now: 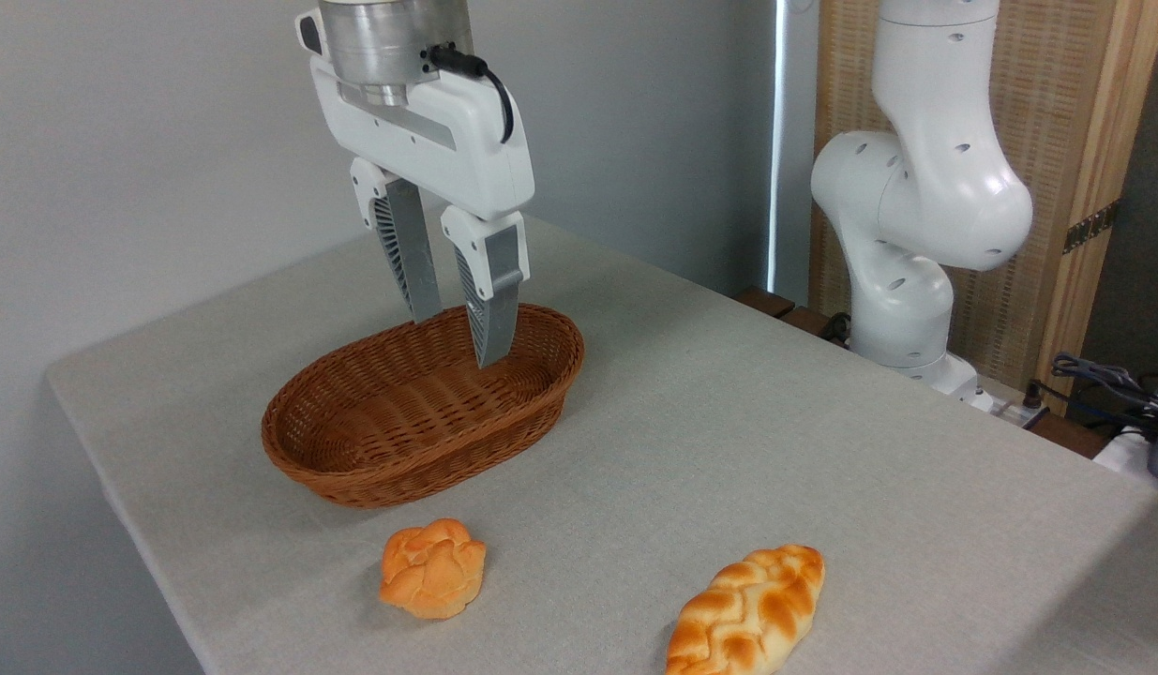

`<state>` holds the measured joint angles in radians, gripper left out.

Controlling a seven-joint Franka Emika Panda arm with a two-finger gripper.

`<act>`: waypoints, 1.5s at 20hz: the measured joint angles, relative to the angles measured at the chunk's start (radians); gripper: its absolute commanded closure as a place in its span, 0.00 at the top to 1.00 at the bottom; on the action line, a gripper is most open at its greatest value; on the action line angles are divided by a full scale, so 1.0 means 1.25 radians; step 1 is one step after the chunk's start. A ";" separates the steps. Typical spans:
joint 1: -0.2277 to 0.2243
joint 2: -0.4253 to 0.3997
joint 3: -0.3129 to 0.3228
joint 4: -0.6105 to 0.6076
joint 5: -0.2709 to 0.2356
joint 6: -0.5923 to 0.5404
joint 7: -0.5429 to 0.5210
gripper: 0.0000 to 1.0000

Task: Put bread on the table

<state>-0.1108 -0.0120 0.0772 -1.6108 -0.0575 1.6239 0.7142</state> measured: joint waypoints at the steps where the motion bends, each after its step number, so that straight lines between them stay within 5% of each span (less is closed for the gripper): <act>1: 0.003 0.002 0.000 0.004 0.000 -0.001 0.002 1.00; 10: 0.005 0.014 -0.025 0.009 0.055 -0.022 0.043 1.00; 30: 0.011 0.016 -0.025 0.013 0.038 -0.023 -0.013 1.00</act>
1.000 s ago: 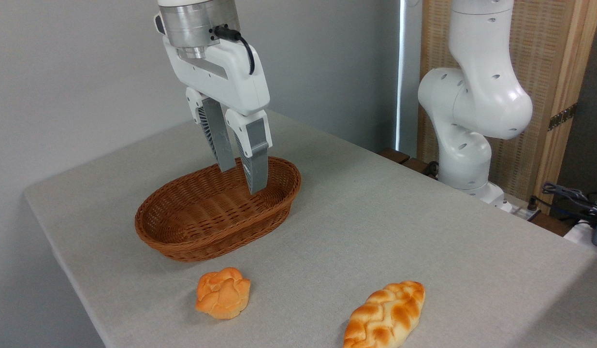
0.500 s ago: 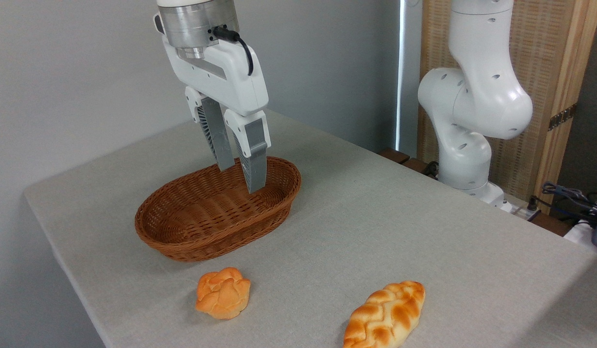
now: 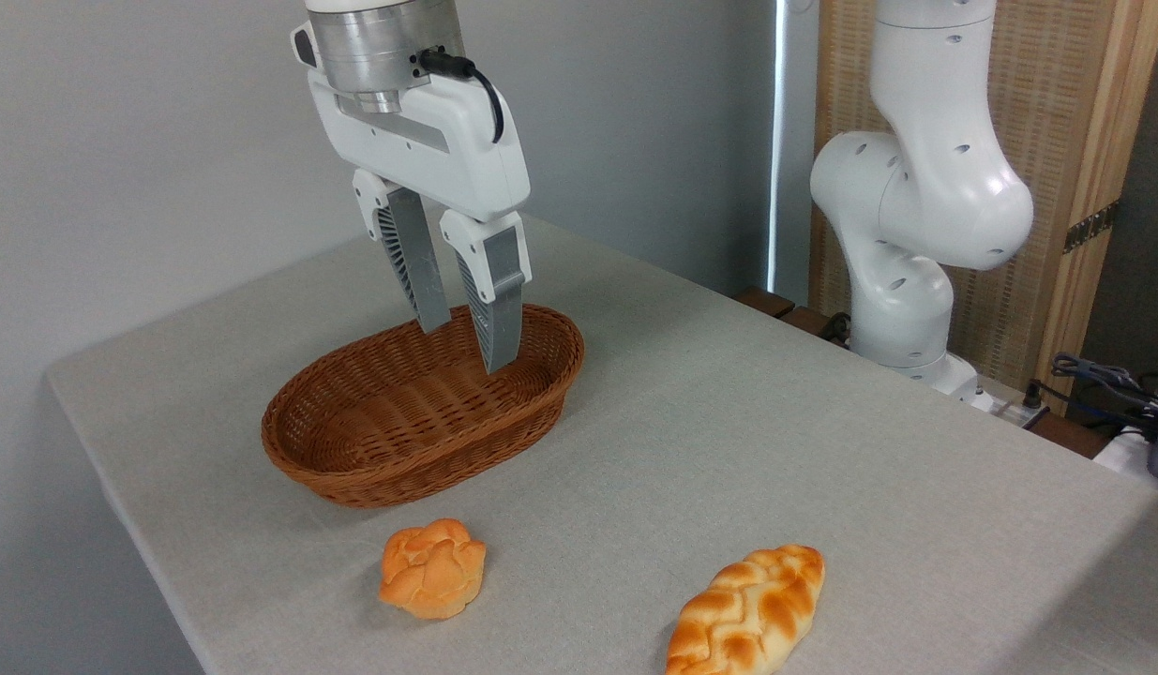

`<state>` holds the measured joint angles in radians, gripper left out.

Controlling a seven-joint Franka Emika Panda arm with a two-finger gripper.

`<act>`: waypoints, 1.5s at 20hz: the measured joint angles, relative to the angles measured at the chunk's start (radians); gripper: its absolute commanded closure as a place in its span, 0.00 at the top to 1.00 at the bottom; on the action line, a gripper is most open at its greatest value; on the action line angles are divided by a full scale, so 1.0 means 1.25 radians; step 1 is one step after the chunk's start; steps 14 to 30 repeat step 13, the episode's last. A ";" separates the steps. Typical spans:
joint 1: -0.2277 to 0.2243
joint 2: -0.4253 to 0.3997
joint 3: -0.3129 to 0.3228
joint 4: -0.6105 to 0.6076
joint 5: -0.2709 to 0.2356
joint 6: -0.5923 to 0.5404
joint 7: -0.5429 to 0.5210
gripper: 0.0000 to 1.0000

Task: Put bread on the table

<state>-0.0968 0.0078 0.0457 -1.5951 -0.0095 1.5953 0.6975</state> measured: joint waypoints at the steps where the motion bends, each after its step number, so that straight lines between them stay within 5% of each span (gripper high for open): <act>1: 0.000 0.000 0.000 0.000 0.000 0.000 -0.002 1.00; 30: 0.000 0.001 0.000 0.005 -0.005 0.023 -0.013 1.00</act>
